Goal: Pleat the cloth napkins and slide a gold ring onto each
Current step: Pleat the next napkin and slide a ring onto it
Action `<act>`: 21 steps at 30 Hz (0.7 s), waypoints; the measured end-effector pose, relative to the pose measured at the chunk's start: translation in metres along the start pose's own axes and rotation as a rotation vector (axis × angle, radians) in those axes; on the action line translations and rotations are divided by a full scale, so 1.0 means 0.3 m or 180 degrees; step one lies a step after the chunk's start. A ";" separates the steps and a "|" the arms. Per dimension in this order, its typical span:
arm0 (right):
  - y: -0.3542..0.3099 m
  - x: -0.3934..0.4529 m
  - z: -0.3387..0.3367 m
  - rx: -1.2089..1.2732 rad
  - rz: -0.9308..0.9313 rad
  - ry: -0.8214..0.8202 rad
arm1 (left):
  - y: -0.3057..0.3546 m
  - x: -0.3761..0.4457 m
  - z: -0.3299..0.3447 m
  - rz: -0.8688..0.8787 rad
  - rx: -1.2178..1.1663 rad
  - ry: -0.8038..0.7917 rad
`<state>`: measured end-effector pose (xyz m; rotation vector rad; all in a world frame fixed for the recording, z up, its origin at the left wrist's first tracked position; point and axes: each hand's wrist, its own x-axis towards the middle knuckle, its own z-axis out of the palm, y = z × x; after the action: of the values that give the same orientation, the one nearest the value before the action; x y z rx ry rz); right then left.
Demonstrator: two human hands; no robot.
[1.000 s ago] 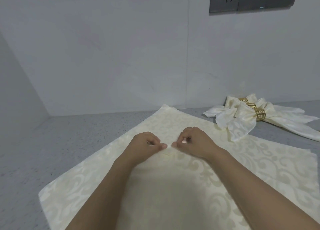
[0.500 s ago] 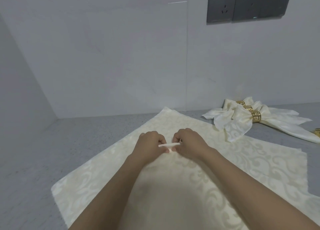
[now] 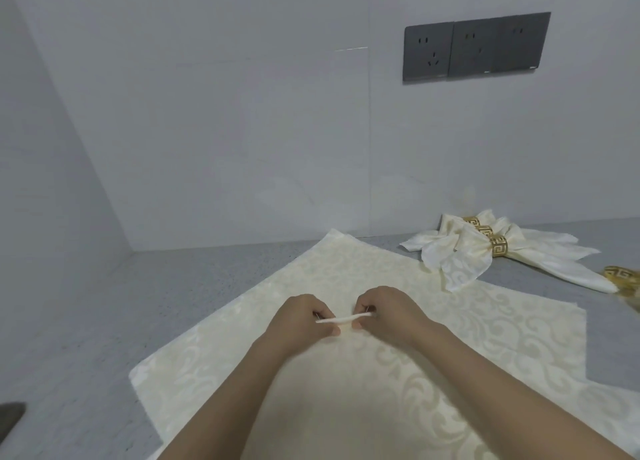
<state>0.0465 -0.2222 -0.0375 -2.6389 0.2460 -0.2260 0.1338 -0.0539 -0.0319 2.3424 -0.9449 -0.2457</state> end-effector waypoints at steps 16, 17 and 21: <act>0.037 -0.049 0.083 0.0304 -0.0072 0.0692 | -0.010 -0.039 0.083 -0.0070 -0.0099 0.0933; 0.036 -0.043 0.079 0.0148 -0.0117 0.0695 | -0.012 -0.038 0.080 0.0029 0.0079 0.0954; 0.044 -0.029 0.070 -0.0281 0.0107 0.0582 | -0.024 -0.037 0.066 0.0033 0.0334 0.0892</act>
<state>0.0406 -0.2226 -0.0631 -2.7006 0.3683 -0.4561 0.1224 -0.0513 -0.0527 2.3860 -0.8488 0.1373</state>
